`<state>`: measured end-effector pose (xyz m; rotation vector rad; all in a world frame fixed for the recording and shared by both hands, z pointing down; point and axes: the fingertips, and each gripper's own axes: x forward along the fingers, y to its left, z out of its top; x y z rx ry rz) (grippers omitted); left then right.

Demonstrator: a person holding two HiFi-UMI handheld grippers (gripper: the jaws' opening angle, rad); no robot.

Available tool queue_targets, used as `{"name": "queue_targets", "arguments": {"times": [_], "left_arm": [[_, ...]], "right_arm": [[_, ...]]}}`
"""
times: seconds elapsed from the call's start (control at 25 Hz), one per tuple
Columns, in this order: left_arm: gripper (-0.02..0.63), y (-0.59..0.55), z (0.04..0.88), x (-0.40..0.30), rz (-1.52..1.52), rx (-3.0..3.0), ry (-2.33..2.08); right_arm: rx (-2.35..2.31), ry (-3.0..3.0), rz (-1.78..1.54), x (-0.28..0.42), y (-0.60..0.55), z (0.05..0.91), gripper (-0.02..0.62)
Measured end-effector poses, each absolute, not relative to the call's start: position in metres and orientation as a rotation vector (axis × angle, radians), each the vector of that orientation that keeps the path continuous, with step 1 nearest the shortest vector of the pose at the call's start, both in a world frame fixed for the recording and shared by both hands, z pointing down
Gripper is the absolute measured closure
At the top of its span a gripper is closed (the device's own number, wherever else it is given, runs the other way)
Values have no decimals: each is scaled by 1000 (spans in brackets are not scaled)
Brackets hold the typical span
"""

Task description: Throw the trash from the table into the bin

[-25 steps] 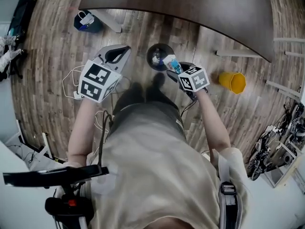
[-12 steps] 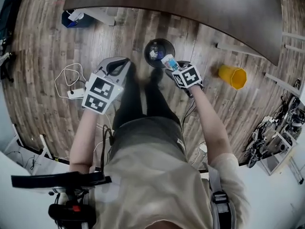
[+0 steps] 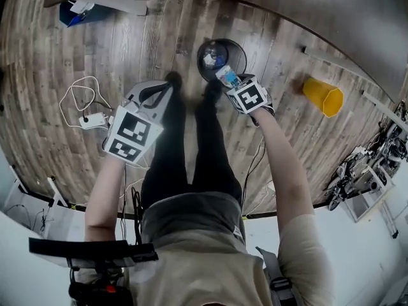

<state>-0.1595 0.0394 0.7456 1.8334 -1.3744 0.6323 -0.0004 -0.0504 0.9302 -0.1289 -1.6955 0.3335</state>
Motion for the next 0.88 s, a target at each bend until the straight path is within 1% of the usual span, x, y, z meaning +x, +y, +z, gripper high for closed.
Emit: {"name": "queue_targets", "arguments": {"times": [0.16,0.36,0.6,0.88], "left_arm": [[592,45,804,-157,632,1813,-1345],[592,51,850,-143,636,1805,-1304],[592,55,884,-132,639,1799,-1260],[592,64,910,-126,679,1798,-1192]], "right_arm": [[-118,-1676,283,-2,-59,984,342],[-170,-1622,240,2,-55,1034,342],[-208,-1572,84,2,-62,1092,342],[-235,-1523,91,2,-58,1127,342]]}}
